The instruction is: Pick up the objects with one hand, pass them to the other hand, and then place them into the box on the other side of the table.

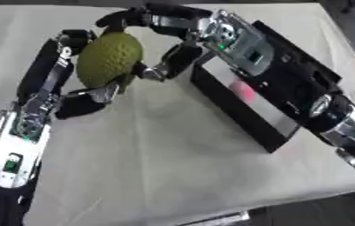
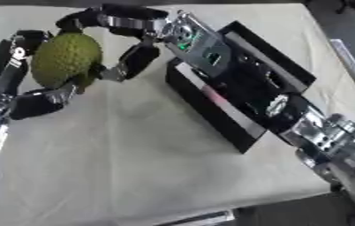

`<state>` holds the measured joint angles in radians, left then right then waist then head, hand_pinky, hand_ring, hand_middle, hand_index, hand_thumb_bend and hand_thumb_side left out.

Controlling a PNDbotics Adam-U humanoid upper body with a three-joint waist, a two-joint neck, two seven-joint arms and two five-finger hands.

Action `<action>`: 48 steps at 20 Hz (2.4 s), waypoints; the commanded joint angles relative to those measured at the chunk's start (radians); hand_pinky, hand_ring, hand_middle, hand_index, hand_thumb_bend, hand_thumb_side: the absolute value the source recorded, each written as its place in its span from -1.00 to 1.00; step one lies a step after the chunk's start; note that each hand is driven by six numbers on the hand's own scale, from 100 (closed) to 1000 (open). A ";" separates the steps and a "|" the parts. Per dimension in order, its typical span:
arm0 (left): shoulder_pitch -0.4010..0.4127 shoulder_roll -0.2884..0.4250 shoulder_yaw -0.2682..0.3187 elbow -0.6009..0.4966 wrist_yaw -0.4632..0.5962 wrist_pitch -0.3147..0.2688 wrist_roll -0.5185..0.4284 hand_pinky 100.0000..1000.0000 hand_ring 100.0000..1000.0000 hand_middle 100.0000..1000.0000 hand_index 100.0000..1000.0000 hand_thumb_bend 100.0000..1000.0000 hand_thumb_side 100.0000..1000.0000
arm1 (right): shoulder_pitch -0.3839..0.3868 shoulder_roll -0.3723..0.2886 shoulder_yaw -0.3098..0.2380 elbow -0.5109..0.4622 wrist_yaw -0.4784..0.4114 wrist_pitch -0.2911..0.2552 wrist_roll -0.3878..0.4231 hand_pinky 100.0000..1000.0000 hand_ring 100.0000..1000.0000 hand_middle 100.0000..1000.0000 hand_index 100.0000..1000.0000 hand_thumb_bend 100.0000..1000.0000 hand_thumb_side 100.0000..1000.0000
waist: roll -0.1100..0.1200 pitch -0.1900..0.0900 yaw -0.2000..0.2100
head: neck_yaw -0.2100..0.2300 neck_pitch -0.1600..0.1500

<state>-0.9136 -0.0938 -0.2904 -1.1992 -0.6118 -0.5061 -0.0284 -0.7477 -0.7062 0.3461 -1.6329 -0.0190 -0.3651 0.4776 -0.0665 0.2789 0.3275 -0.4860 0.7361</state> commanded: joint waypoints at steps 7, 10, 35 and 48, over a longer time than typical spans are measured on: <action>-0.024 -0.023 0.008 -0.011 -0.018 0.030 0.038 0.42 -0.06 -0.19 0.06 -1.00 -0.48 | -0.006 -0.014 0.002 -0.027 -0.152 0.060 -0.008 0.88 0.71 -0.29 0.01 -1.00 -0.92 | 0.003 -0.019 -0.002 | -0.002 -0.005; -0.023 -0.022 0.013 -0.008 -0.031 0.058 0.062 0.42 -0.05 -0.17 0.11 -1.00 -0.64 | -0.002 -0.018 -0.003 -0.037 -0.160 0.059 -0.002 0.86 0.65 -0.38 -0.18 -1.00 -0.87 | 0.004 -0.020 -0.003 | -0.003 -0.004; 0.012 0.137 0.029 -0.007 -0.041 0.061 0.064 0.65 0.35 0.29 0.83 -0.11 0.63 | 0.095 -0.148 -0.132 -0.071 -0.315 0.145 -0.134 0.88 0.60 -0.47 -0.24 -1.00 -0.79 | 0.028 -0.038 -0.020 | -0.006 0.009; 0.176 0.475 0.199 -0.137 0.344 0.229 -0.036 0.65 0.39 0.46 0.70 -1.00 0.64 | 0.416 -0.315 -0.379 -0.108 -0.404 0.130 -0.227 0.93 0.65 -0.41 -0.14 -1.00 -0.97 | 0.040 -0.032 -0.044 | -0.021 0.003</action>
<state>-0.7264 0.3298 -0.1206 -1.2973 -0.3124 -0.2886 -0.0710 -0.3251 -0.9691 0.0087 -1.7261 -0.4127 -0.2290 0.2620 -0.0285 0.2647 0.2846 -0.5006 0.7455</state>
